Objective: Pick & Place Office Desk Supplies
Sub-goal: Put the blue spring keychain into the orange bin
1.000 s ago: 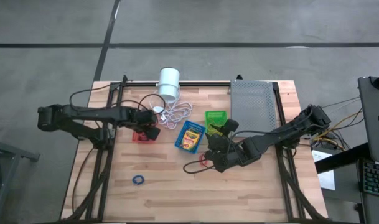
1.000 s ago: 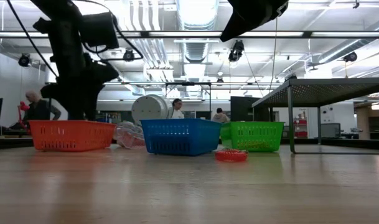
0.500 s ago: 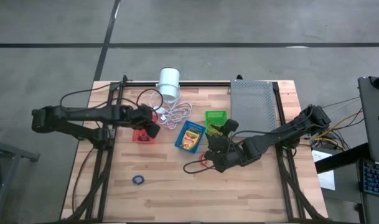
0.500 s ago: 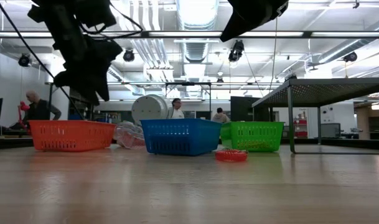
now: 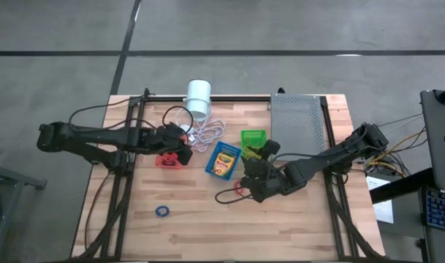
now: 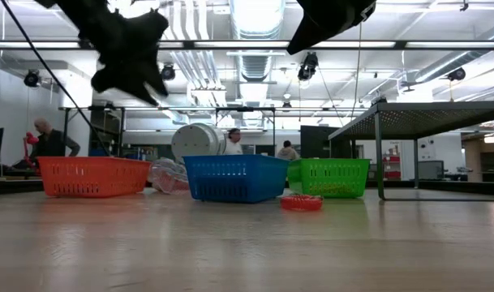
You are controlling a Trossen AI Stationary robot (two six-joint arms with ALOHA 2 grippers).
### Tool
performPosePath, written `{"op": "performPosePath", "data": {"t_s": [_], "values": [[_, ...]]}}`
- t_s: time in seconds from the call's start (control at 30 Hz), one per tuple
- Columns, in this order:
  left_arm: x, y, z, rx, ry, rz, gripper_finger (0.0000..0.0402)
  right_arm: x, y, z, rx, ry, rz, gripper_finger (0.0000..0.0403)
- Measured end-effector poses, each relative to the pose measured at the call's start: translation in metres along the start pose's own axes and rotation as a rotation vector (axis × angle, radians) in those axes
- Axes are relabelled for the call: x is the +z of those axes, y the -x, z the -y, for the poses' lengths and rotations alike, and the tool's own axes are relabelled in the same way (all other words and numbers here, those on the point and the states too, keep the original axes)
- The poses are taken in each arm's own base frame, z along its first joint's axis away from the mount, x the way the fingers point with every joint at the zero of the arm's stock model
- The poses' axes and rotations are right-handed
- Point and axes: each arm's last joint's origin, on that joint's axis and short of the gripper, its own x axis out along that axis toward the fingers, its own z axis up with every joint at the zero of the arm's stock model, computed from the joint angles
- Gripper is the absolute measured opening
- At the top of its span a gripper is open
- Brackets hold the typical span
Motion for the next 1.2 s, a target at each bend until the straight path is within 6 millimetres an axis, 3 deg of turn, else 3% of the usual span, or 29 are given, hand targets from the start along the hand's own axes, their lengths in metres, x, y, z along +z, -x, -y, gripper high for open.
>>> {"op": "performPosePath", "data": {"t_s": [0.3, 0.5, 0.67, 0.93, 1.2], "values": [[-0.004, 0.026, 0.044, -0.15, -0.086, 0.238, 0.0193, 0.0, 0.0, 0.0, 0.0, 0.0, 0.0, 0.0199], [-0.031, 0.014, 0.064, -0.164, -0.128, 0.29, 0.0193, 0.0, 0.0, 0.0, 0.0, 0.0, 0.0, 0.0199], [-0.039, 0.006, 0.072, -0.143, -0.138, 0.281, 0.0193, 0.0, 0.0, 0.0, 0.0, 0.0, 0.0, 0.0199], [-0.033, 0.01, 0.074, -0.128, -0.112, 0.32, 0.0193, 0.0, 0.0, 0.0, 0.0, 0.0, 0.0, 0.0199], [-0.039, 0.041, 0.089, -0.089, -0.072, 0.271, 0.0193, 0.0, 0.0, 0.0, 0.0, 0.0, 0.0, 0.0199]]}}
